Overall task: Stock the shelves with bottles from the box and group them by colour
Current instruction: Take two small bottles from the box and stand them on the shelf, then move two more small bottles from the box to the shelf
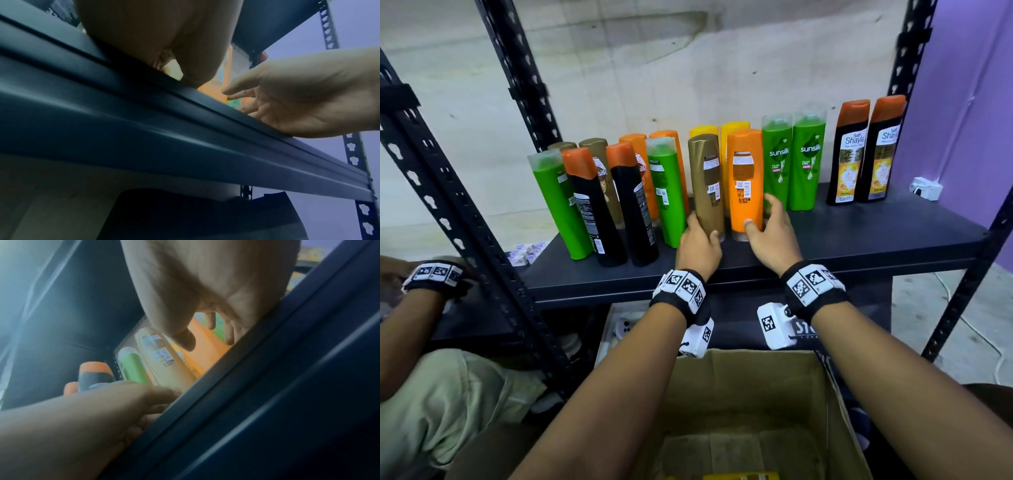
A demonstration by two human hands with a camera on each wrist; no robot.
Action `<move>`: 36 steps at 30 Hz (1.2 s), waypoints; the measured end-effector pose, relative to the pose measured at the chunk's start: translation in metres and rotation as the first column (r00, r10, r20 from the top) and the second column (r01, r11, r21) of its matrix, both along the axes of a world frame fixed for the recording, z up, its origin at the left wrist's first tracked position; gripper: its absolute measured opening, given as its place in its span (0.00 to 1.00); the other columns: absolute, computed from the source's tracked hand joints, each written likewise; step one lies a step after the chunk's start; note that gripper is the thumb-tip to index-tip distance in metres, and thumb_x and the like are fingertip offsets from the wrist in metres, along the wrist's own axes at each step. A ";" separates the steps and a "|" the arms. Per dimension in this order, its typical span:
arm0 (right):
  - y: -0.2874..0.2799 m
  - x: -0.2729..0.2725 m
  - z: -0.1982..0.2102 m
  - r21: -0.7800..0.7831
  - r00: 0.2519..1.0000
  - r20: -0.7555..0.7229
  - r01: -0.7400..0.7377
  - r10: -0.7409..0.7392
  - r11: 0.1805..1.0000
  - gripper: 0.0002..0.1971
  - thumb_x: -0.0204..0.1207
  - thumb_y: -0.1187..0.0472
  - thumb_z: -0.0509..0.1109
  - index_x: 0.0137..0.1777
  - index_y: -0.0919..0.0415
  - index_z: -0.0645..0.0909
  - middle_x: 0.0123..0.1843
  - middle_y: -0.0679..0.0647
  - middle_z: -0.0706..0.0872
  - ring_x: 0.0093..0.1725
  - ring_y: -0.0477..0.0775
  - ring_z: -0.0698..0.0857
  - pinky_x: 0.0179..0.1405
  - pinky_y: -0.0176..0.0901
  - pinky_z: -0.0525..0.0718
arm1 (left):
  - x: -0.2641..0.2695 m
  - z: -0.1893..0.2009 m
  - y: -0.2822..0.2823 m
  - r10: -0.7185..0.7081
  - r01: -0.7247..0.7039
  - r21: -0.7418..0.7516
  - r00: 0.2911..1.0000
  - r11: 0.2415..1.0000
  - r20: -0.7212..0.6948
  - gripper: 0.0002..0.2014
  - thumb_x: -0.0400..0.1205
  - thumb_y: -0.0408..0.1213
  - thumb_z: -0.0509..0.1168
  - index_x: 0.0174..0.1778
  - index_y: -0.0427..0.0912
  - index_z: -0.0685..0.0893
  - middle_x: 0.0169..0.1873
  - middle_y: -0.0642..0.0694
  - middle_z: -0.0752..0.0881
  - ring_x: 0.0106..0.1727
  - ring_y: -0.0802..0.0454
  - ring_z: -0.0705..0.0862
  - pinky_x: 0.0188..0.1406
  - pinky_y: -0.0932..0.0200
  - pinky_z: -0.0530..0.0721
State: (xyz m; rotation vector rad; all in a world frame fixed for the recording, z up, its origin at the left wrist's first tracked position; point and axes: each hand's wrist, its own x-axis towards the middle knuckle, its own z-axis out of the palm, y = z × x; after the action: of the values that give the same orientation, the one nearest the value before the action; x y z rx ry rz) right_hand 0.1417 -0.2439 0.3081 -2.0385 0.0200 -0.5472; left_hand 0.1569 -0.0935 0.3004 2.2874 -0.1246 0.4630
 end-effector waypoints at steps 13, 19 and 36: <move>-0.008 -0.085 -0.031 -0.384 0.978 0.147 -0.084 0.150 0.920 0.07 0.86 0.60 0.64 0.55 0.57 0.84 0.53 0.50 0.84 0.52 0.50 0.82 0.55 0.48 0.80 | -0.083 -0.017 0.008 -0.124 0.137 -0.043 0.966 0.990 0.226 0.10 0.87 0.41 0.63 0.63 0.45 0.80 0.50 0.50 0.85 0.50 0.53 0.85 0.53 0.48 0.85; 0.002 -0.088 -0.057 -0.554 0.954 -0.232 -0.291 0.191 0.780 0.12 0.84 0.60 0.61 0.57 0.56 0.86 0.59 0.53 0.85 0.58 0.57 0.84 0.60 0.56 0.83 | -0.094 -0.059 0.023 -0.081 0.063 0.259 0.995 0.964 0.059 0.12 0.87 0.47 0.60 0.49 0.46 0.86 0.45 0.47 0.88 0.46 0.44 0.85 0.40 0.51 0.81; 0.024 -0.123 -0.249 -0.322 0.512 -0.853 -0.664 0.098 0.675 0.17 0.86 0.57 0.61 0.56 0.66 0.89 0.57 0.64 0.90 0.56 0.66 0.86 0.55 0.49 0.82 | -0.125 -0.265 0.074 0.098 0.460 0.550 0.699 0.697 -0.708 0.23 0.90 0.48 0.56 0.63 0.30 0.85 0.64 0.31 0.85 0.64 0.32 0.83 0.63 0.45 0.81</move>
State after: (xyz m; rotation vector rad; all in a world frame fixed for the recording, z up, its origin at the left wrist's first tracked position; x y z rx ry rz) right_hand 0.0186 -0.2197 0.0595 -2.6613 -0.1472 0.8407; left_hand 0.0315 -0.0200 0.0350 2.9820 -0.1854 -0.7473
